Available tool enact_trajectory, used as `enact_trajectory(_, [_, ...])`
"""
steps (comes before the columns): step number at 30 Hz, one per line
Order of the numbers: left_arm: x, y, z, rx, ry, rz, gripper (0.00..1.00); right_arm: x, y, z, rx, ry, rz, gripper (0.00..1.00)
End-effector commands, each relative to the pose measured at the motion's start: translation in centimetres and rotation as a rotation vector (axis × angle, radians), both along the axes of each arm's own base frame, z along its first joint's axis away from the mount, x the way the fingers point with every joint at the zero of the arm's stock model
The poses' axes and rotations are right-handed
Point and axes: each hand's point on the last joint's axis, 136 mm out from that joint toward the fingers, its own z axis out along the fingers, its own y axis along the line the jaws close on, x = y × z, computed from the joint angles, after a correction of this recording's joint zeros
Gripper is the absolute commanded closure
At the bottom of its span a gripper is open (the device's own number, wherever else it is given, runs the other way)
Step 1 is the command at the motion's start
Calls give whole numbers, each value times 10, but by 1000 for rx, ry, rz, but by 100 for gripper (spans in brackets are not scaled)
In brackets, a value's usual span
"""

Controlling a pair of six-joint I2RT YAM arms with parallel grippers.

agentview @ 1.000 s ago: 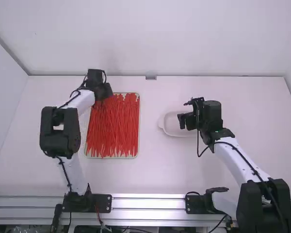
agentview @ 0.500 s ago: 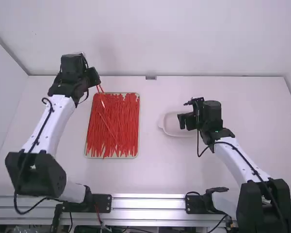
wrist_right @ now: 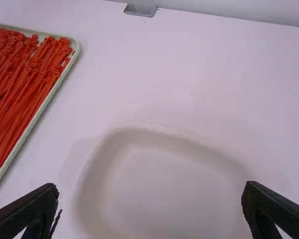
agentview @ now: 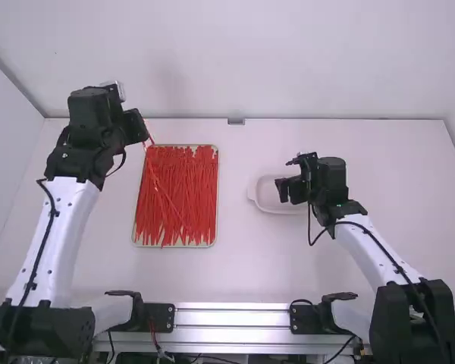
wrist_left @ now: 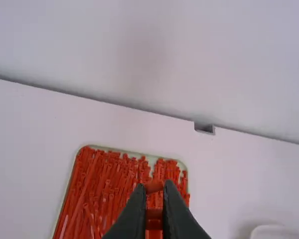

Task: Fasten the cable tie

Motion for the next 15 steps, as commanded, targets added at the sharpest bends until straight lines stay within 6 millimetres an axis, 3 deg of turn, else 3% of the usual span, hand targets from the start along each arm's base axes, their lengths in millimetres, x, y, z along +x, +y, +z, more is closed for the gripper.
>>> enact_trajectory(1, [-6, -7, 4, 0, -6, -37, 99, 7, 4, 12, 12, -24, 9, 2])
enact_trajectory(9, [-18, -15, -3, -14, 39, -79, 99, 6, 5, 12, 16, -20, 14, 2])
enact_trajectory(15, [-33, -15, -24, -12, 142, -84, 99, 3, 11, 13, 42, -16, 49, 2])
